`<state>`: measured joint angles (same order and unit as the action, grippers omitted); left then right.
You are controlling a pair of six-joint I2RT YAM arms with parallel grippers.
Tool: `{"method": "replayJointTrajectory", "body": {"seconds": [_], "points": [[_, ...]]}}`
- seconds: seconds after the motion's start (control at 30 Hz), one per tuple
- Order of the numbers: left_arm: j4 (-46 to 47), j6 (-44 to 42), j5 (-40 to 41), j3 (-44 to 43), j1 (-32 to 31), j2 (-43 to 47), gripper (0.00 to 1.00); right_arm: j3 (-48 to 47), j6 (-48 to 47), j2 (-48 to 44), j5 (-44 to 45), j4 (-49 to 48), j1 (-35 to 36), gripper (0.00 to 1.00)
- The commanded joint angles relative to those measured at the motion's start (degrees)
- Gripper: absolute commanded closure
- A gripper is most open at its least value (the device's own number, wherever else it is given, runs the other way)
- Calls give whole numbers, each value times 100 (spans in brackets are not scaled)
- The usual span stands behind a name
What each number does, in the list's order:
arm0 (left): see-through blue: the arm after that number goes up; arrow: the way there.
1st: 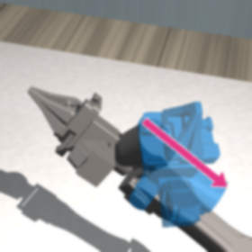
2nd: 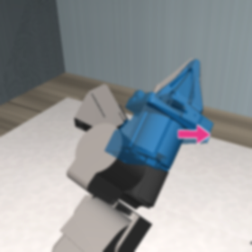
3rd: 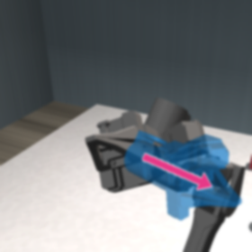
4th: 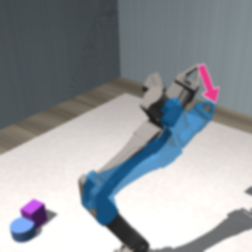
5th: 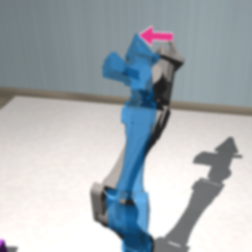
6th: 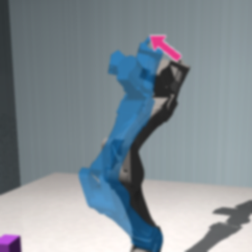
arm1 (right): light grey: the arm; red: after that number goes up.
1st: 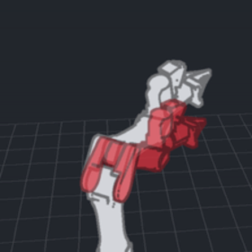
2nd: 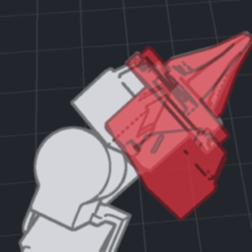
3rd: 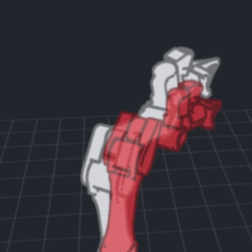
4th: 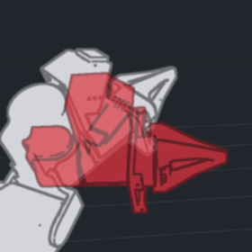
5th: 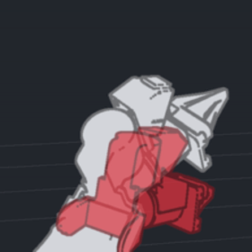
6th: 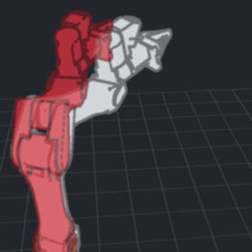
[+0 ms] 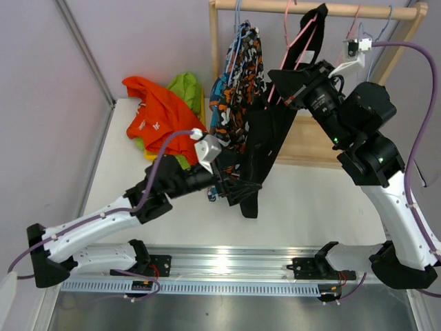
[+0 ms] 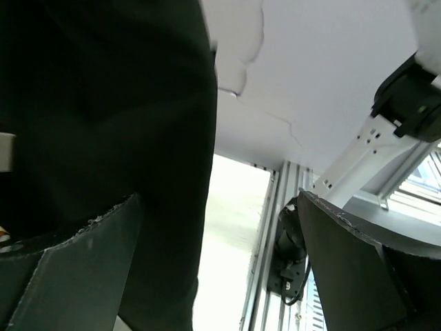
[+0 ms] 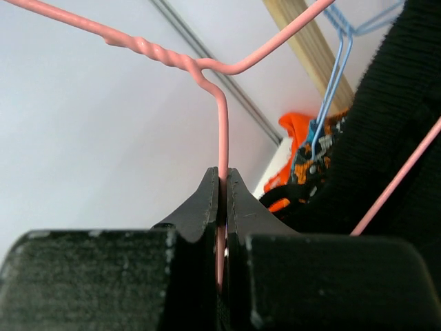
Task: Remove the shorts from the hanger
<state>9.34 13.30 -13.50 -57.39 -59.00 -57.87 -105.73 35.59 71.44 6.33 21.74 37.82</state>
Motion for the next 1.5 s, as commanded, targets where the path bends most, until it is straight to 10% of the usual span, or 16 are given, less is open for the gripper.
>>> {"method": "replayJointTrajectory", "body": {"seconds": [0.0, 0.37, 0.4, 0.47, 0.53, 0.97, 1.47], "points": [[841, -143, 242, -62, -251, -330, 0, 228, -61, -314, 439, -889, 181, 100], [1438, -459, 1796, -150, -410, -919, 8, 282, 465, -701, 431, -566, 357, 100], [1413, -503, 1841, -255, -419, -1111, 15, 177, 483, -719, 439, -487, 357, 100], [1299, -487, 1912, -431, -419, -1279, 71, 10, 484, -676, 544, -364, 357, 100], [1324, -346, 1912, -284, -437, -1298, 100, -340, 387, -579, 649, -128, 340, 100], [1580, 165, 3256, 1696, -1992, 109, 100, -1829, 228, 547, 81, 612, -1012, 100], [526, -267, 1695, -2115, 318, -3141, 100, 458, 3480, -983, -2188, -935, -865, 100]]}}
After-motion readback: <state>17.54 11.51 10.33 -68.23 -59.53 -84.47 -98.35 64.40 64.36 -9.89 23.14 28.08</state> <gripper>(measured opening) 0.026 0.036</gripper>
